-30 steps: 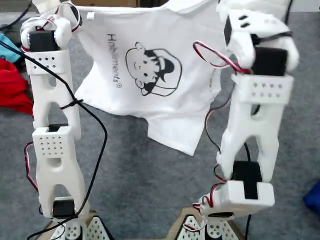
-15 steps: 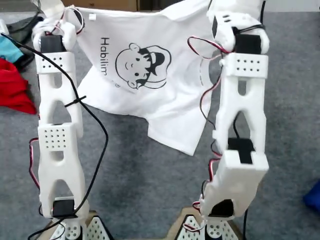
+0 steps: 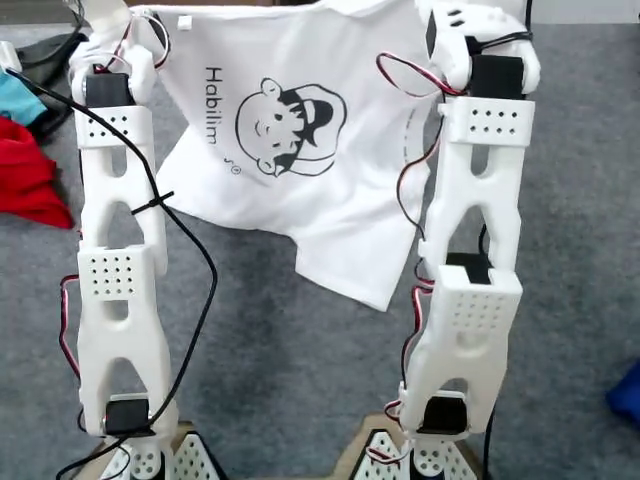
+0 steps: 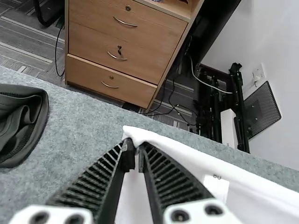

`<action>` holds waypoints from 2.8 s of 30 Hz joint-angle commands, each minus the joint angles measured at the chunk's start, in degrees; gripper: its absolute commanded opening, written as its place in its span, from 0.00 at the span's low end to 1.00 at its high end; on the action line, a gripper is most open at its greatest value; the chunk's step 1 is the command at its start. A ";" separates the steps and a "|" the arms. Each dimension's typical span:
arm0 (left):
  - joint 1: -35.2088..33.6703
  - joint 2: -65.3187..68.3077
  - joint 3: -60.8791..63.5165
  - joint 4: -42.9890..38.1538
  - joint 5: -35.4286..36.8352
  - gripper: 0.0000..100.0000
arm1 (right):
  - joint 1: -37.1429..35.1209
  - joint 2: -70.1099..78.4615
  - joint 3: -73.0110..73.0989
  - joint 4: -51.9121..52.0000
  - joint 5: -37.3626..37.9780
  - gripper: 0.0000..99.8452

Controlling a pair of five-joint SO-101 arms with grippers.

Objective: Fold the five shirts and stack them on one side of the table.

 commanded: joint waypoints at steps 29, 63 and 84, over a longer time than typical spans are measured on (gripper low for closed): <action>2.20 -0.48 -0.62 32.09 -4.48 0.02 | -2.86 -0.48 -4.00 39.65 4.22 0.01; 1.32 -0.48 -0.09 46.86 -11.69 0.02 | -5.32 -28.26 48.84 47.12 9.14 0.01; -3.08 -0.92 4.13 47.12 -13.63 0.02 | -5.32 -39.08 66.15 46.95 10.46 0.01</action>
